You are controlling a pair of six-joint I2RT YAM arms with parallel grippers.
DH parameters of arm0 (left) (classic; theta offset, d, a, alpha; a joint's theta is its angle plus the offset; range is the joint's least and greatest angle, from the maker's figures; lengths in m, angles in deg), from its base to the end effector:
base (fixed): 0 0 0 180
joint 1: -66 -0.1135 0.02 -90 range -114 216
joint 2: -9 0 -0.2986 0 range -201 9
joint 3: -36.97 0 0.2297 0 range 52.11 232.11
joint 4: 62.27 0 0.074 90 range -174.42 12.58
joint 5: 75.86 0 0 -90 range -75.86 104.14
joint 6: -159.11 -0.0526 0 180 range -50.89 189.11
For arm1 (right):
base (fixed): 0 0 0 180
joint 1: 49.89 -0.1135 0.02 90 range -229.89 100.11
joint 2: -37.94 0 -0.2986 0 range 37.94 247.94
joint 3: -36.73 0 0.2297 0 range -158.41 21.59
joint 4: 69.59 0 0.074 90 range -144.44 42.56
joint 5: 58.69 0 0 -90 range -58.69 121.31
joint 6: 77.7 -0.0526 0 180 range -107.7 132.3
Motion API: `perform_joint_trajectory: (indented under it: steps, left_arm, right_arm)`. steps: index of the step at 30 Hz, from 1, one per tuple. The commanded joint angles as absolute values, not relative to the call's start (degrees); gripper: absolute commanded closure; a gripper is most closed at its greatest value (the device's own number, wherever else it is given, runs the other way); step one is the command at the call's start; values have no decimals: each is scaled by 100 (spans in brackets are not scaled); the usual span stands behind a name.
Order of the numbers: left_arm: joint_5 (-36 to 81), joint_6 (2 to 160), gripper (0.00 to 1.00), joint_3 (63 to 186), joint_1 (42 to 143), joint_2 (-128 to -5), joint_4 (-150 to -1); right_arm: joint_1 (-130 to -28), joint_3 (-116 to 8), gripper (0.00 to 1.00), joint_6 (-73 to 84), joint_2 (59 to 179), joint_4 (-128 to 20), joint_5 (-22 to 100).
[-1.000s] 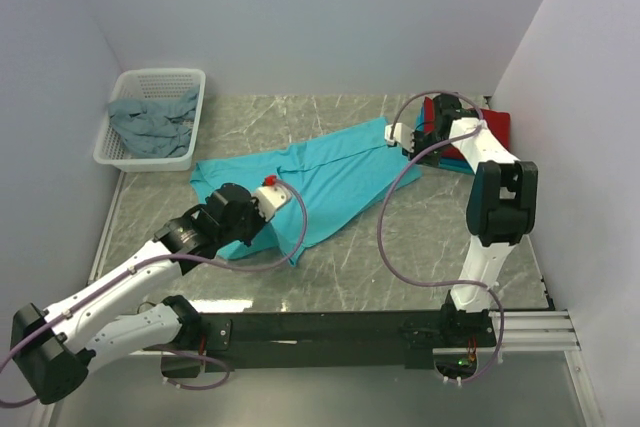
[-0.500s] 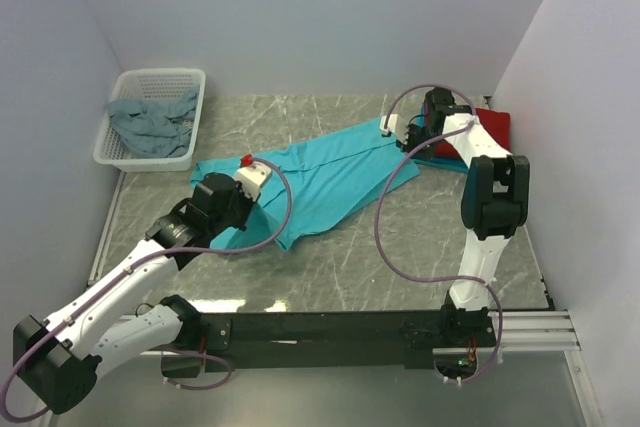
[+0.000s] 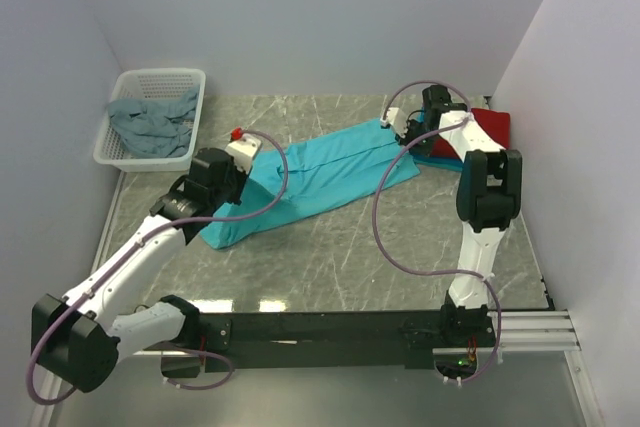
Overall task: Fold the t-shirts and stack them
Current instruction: Fold the tshirt
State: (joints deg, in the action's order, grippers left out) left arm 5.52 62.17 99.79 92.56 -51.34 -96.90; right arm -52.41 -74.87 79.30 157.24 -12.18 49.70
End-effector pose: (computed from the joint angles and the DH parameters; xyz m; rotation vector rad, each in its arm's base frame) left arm 0.1899 -0.0861 0.3159 0.5272 2.0587 -0.0422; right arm 0.4448 0.0362 0.2307 -1.5628 2.0885 0.0500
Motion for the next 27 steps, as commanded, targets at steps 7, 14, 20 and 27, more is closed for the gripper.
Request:
perform_joint_trajectory:
  steps: [7, 14, 20, 27]
  left_arm:
    - [641, 5926, 100, 10739, 8876, -5859, -9139]
    - [720, 5874, 100, 10942, 8718, -5965, -9078]
    - [685, 5865, 100, 10924, 8621, -5947, -9034]
    - [650, 5830, 100, 11117, 8516, -6368, -9130]
  right_arm:
    - [-5349, -7957, 100, 7496, 15966, -1419, 4749]
    - [-5384, -8203, 100, 7224, 16203, -1384, 4406]
    - [-5367, -8344, 100, 7101, 16309, -1366, 4159]
    - [-5393, -8467, 100, 7004, 16432, -1270, 4168]
